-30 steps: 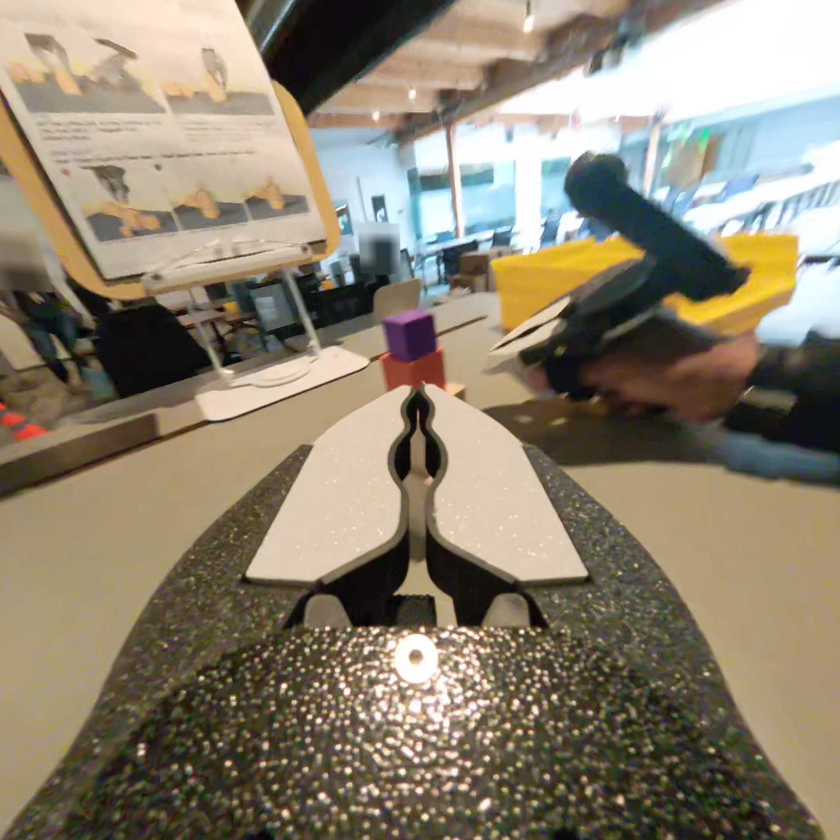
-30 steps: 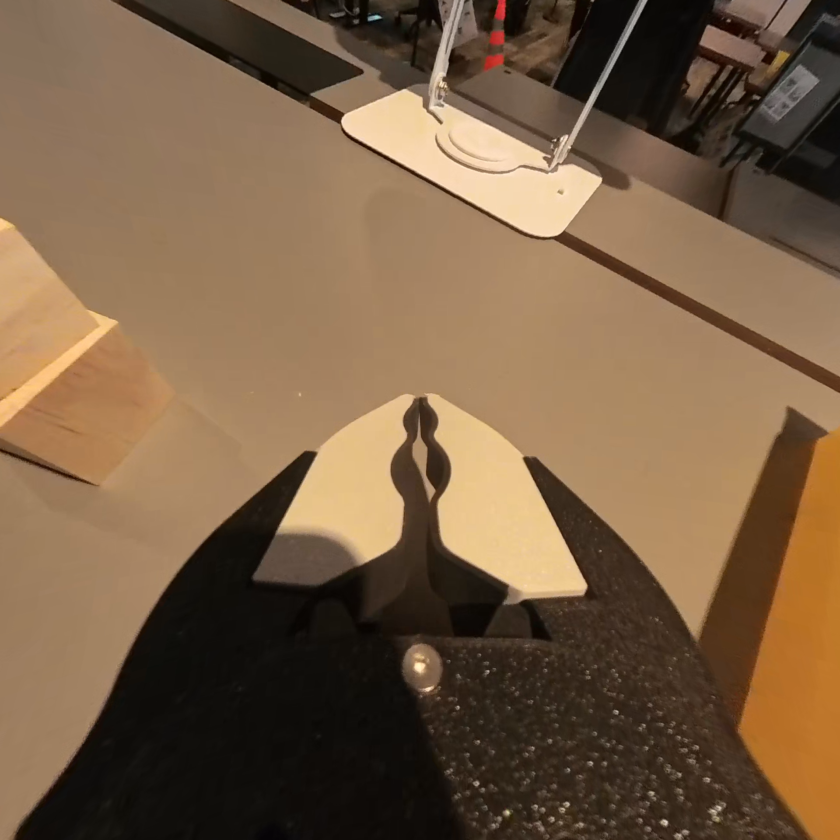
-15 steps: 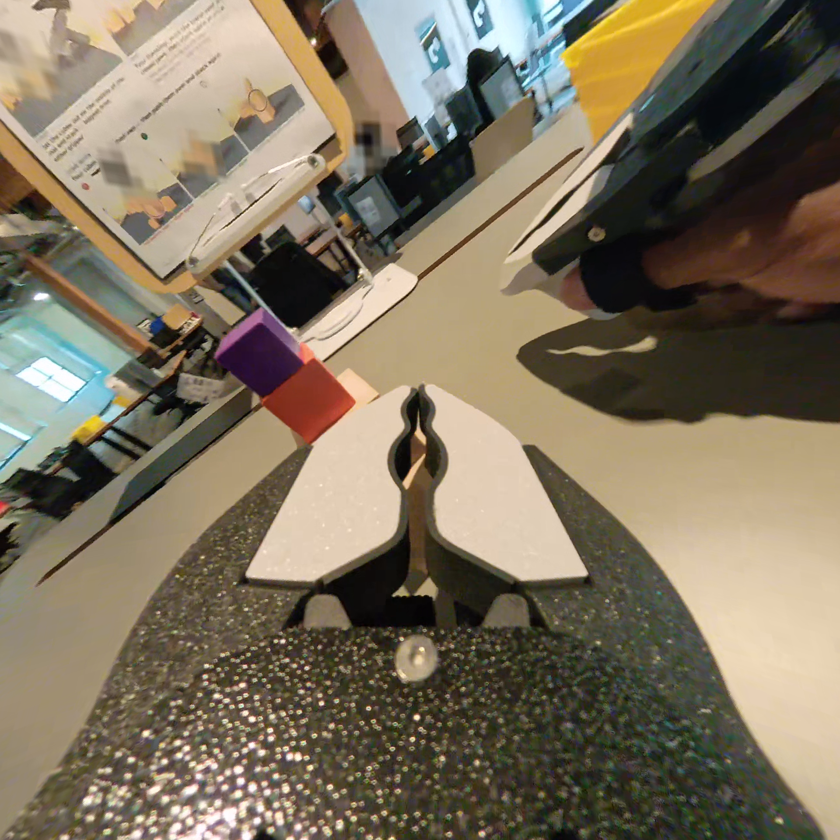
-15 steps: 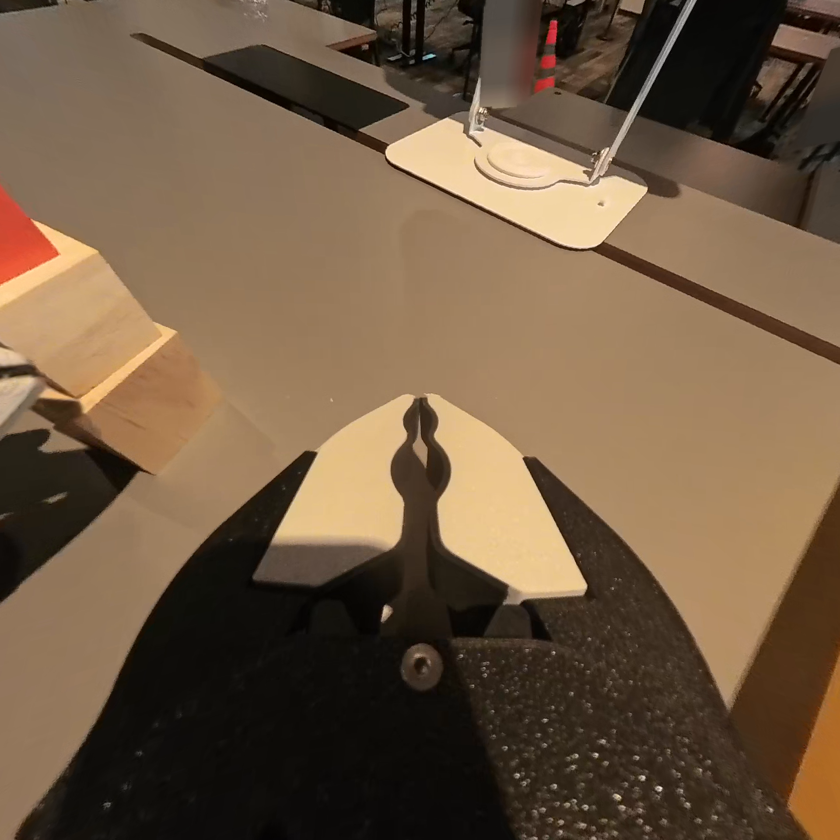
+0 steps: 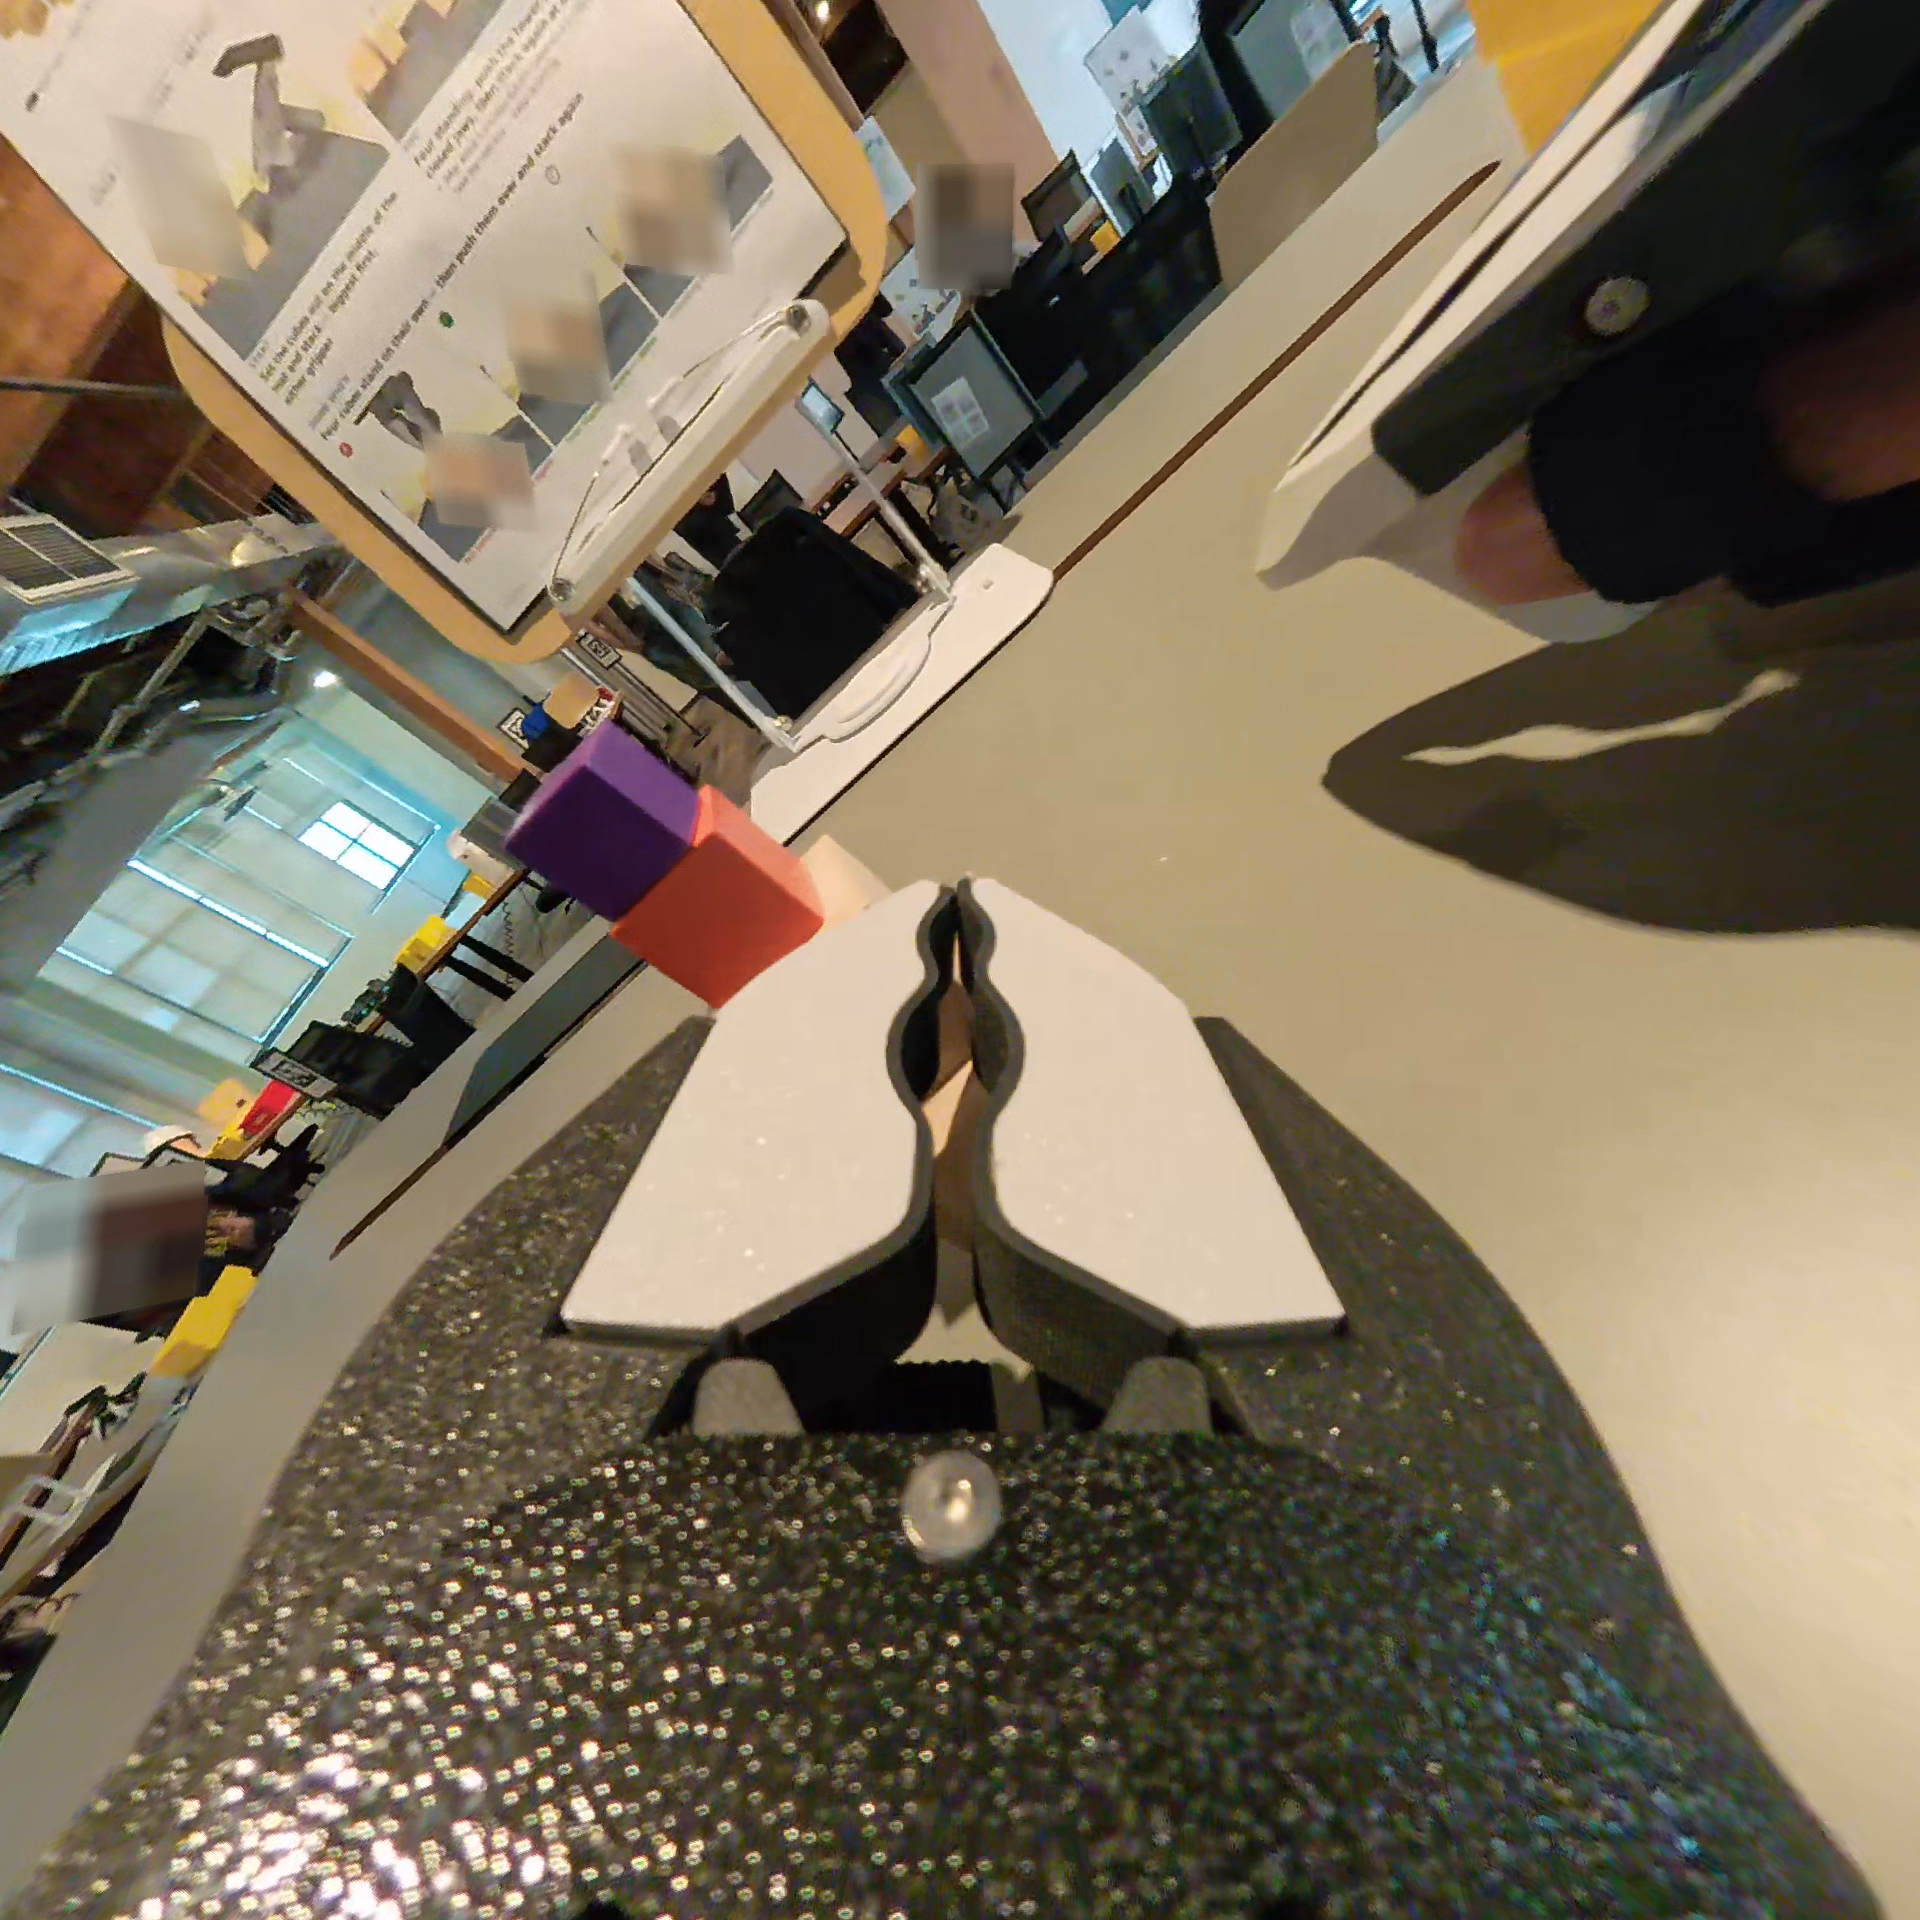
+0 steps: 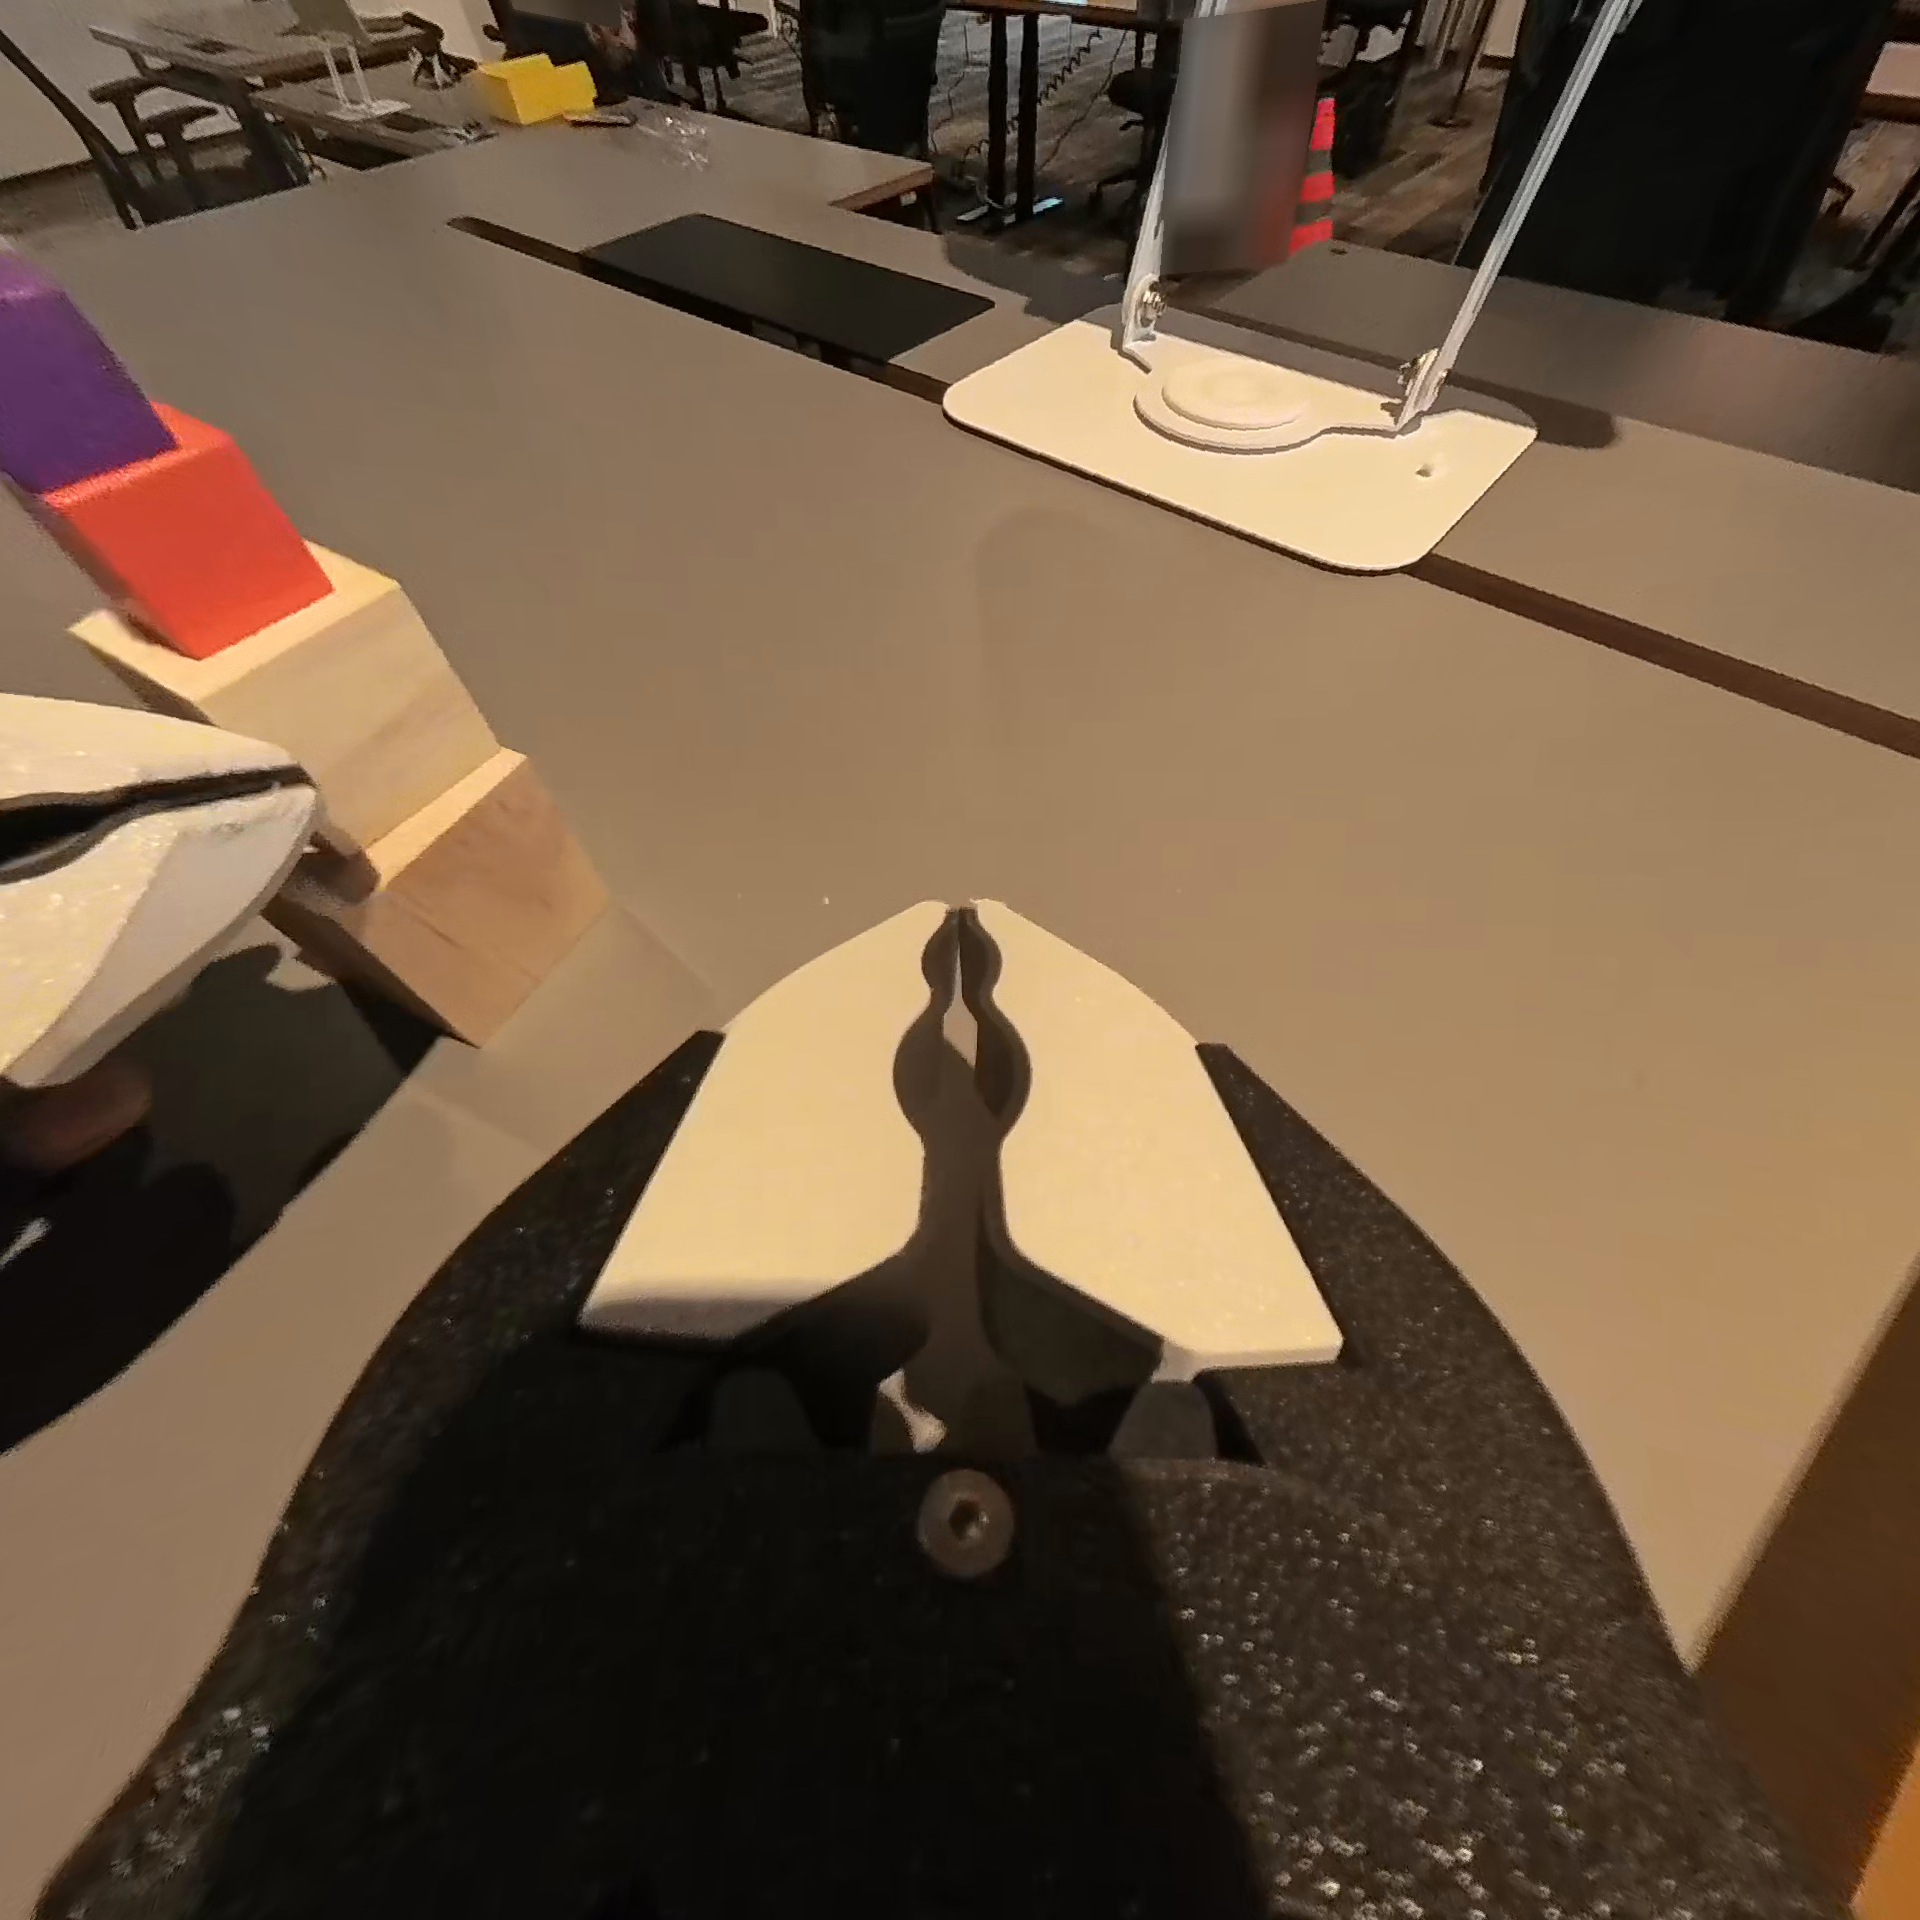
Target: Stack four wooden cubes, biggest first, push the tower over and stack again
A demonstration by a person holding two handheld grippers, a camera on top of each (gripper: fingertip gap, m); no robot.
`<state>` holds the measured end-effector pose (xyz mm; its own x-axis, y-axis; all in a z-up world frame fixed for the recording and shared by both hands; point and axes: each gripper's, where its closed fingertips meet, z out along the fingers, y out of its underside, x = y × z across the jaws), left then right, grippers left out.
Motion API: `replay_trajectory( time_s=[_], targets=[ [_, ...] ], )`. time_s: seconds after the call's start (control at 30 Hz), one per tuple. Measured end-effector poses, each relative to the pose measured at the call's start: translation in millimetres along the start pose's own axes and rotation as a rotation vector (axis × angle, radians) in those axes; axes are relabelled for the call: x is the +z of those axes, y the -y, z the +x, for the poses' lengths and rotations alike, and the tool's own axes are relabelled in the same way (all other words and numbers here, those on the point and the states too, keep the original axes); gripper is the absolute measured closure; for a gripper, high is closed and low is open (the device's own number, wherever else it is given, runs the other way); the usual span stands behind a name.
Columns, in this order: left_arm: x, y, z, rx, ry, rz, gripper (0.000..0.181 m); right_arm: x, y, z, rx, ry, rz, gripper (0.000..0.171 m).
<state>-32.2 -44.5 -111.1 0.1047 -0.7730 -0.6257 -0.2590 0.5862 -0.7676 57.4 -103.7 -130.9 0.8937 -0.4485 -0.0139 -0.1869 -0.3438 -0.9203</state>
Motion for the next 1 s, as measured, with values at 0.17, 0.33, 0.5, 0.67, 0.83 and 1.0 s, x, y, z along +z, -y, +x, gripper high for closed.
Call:
replay_trajectory(
  time_s=[0.17, 0.33, 0.5, 0.67, 0.83, 1.0],
  targets=[
    [-1, -4, -7, -0.028, 0.024, -0.016, 0.181, 1, -1, -3, -0.015, 0.010, -0.009, 0.171],
    [-1, -6, -11, -0.042, 0.039, -0.023, 0.181, -1, -2, -5, -0.009, 0.029, -0.007, 0.171],
    [0, -8, -12, -0.048, 0.047, -0.033, 0.181, -1, -2, -4, 0.007, 0.041, -0.009, 0.171],
    [1, -11, -15, -0.066, 0.054, -0.047, 0.181, 0, -2, -5, 0.004, 0.045, -0.013, 0.171],
    [1, -15, -19, -0.089, 0.062, -0.058, 0.181, 0, -3, -5, 0.003, 0.048, -0.017, 0.171],
    [-1, -16, -23, -0.109, 0.065, -0.054, 0.181, 1, -4, -6, -0.005, 0.049, -0.029, 0.171]
  ],
)
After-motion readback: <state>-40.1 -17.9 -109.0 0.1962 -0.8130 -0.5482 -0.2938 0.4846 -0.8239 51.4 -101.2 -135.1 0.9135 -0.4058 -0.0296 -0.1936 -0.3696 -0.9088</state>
